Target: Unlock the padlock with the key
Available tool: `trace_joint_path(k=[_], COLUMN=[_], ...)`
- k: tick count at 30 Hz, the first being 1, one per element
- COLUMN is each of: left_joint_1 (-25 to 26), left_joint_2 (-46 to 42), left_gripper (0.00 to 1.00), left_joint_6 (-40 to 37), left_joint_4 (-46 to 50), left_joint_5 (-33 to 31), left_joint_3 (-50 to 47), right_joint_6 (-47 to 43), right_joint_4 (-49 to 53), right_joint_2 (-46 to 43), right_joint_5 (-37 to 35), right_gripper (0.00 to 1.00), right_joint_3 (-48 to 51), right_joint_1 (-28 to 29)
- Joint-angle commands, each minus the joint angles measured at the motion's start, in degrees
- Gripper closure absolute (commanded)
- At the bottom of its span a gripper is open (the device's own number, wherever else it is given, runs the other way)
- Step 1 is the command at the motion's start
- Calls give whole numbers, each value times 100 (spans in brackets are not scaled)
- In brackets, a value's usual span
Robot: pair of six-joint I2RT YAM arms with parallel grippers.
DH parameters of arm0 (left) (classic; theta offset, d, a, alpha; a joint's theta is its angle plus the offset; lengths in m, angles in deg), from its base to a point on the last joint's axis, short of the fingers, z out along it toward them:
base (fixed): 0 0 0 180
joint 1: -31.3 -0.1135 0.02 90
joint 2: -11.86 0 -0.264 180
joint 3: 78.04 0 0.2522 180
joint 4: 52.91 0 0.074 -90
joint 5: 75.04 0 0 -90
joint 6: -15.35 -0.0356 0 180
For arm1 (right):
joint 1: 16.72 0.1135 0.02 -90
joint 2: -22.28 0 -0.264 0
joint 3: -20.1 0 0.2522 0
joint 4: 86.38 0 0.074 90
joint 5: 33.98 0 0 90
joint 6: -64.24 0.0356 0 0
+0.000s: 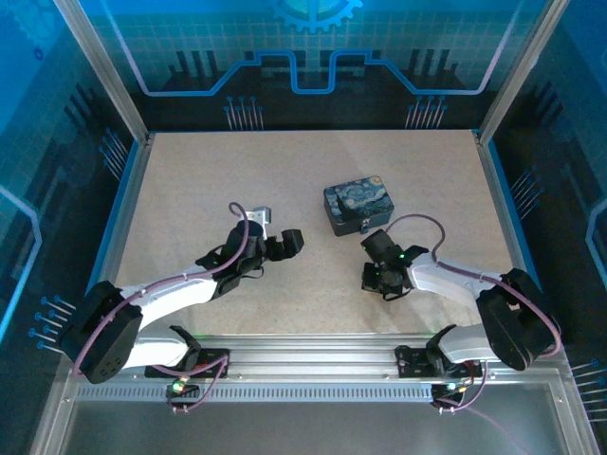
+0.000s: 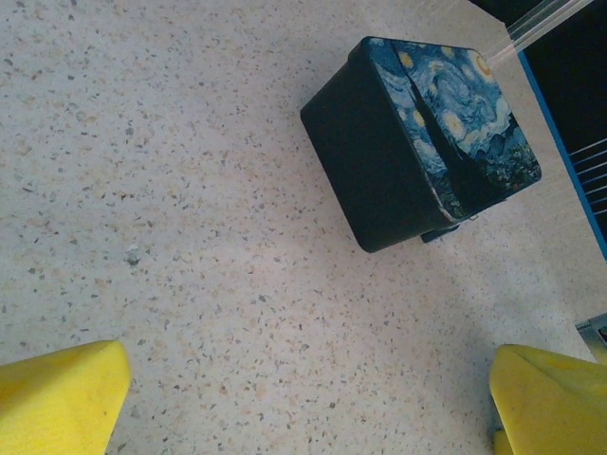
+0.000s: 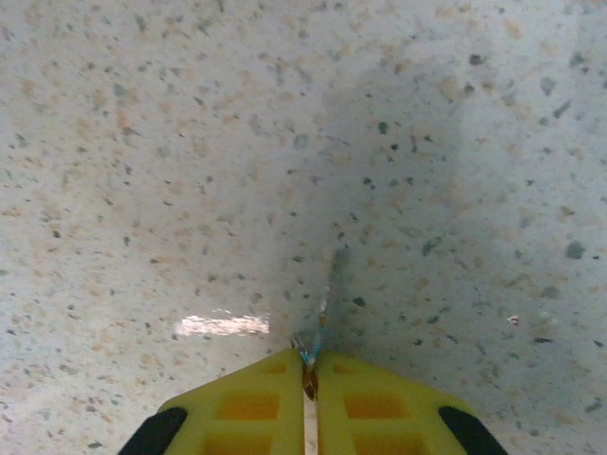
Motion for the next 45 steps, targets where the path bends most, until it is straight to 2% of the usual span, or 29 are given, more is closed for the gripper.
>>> trace_joint_path(k=[1, 7, 12, 19, 25, 28, 33, 37, 45], left_joint_1=[39, 43, 33, -33, -149, -146, -142, -128, 143], left_joint_2=[-130, -140, -158, -193, -184, -150, -123, -81, 316], left_gripper=[1, 1, 1, 1, 3, 6, 14, 21, 33], left_joint_6=[-188, -65, 181, 609, 1041, 1025, 1033, 1126, 1326], left_joint_4=[87, 216, 393, 618, 383, 371, 215, -90, -660], left_joint_5=[-108, 35, 425, 1171, 1777, 2047, 2340, 2605, 2912], left_joint_3=[162, 266, 440, 771, 954, 1116, 1178, 1158, 1288], right_joint_6=[-74, -352, -955, -2277, -3763, -4783, -6204, -6768, -7268], right_joint_4=[98, 162, 162, -276, -1168, -1943, -3260, -3560, -3590], right_joint_2=[29, -145, -384, -1022, -1709, -2109, -2640, -2774, -2670], right_joint_5=[-19, -159, -241, -242, -261, -196, 500, 675, 268], right_gripper=[93, 99, 100, 100, 100, 100, 100, 100, 100], right_joint_3=[-30, -75, -180, -198, -96, 162, 728, 839, 755], right_joint_1=[87, 87, 88, 102, 259, 415, 518, 579, 950])
